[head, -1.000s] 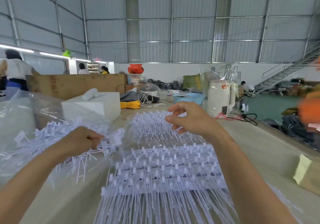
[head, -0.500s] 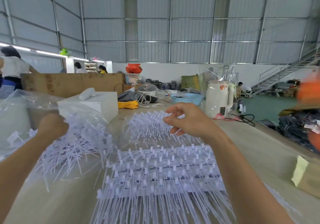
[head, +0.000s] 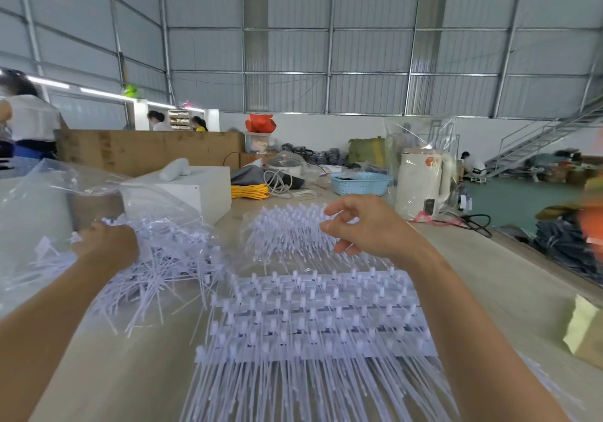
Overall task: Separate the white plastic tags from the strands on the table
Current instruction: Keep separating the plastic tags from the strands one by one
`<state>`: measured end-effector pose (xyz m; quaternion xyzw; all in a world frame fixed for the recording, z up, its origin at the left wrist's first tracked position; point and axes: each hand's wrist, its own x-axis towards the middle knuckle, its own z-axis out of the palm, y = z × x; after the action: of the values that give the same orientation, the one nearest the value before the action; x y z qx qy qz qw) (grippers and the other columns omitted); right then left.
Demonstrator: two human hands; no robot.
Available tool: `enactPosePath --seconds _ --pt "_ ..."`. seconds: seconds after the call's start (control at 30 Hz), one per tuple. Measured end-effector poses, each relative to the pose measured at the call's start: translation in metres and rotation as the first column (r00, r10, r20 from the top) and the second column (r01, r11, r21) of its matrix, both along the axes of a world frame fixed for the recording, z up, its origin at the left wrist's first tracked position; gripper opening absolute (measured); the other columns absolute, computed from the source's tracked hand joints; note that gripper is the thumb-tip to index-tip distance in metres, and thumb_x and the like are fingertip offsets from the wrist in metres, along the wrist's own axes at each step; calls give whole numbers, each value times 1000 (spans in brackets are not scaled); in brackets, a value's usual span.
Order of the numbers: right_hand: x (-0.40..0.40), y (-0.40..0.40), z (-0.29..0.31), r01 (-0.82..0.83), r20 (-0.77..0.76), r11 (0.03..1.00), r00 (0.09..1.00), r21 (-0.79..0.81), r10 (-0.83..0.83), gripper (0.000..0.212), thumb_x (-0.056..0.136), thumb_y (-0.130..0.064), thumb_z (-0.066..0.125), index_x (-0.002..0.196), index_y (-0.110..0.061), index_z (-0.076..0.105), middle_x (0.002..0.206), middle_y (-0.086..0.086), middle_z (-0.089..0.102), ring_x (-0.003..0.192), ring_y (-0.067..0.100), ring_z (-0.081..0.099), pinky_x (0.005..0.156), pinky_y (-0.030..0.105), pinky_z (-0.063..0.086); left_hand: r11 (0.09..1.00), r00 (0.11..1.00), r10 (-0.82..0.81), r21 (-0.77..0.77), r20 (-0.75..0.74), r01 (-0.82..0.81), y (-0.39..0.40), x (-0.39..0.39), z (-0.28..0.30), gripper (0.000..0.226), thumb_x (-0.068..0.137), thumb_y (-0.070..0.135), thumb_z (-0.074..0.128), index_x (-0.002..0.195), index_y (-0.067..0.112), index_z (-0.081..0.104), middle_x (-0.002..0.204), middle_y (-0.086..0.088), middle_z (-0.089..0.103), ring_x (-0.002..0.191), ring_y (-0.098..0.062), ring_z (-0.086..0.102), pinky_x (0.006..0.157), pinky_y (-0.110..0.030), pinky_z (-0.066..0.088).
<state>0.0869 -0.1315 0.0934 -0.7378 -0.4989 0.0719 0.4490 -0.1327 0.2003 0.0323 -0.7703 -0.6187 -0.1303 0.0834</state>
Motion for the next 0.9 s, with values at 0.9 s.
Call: enactPosePath --seconds 0.9 --pt "48 9 -64 111 247 714 965 -691 89 52 87 -33 66 133 -15 50 143 3 43 127 22 45 101 30 37 612 669 -736 -527 -106 589 -150 112 -1 26 87 26 67 98 3 71 86 -5 65 67 -14 53 53 -18 37"
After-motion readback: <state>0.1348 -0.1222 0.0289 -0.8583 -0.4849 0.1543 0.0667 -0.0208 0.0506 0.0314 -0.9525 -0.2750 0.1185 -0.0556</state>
